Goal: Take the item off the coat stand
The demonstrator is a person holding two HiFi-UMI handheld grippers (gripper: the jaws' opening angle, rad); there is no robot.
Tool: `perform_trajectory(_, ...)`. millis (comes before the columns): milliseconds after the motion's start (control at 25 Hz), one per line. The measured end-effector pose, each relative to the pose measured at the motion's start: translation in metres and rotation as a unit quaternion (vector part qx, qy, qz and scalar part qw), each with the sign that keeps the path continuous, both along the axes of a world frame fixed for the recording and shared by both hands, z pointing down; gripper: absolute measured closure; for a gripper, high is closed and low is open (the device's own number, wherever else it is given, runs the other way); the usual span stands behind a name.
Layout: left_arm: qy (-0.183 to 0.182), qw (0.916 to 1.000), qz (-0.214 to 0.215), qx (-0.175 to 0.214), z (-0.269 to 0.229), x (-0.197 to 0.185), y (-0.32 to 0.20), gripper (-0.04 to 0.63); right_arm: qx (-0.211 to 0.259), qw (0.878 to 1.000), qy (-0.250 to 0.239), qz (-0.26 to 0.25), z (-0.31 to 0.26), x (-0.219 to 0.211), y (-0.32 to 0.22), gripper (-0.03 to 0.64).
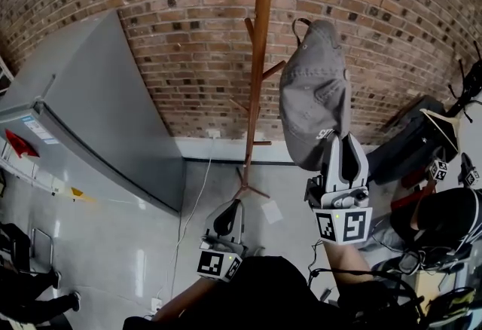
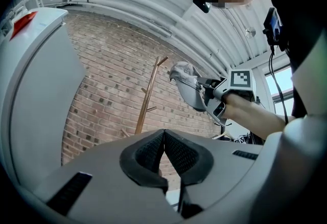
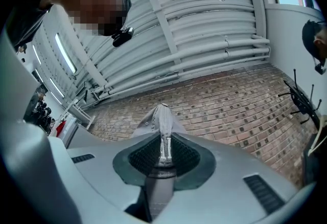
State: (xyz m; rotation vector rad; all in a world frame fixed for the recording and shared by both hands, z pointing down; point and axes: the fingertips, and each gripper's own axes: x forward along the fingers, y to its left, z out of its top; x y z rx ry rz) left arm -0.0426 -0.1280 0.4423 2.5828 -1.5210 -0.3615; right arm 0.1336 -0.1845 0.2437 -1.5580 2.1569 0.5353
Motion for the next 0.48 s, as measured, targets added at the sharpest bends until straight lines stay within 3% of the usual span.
perform_trajectory(480,-0.004,0.9998,0.019,0.006,-0.009,0.018,0.001,0.579,-0.076,0.997,-0.011,0.006,0.074,0.013,0.018,0.552)
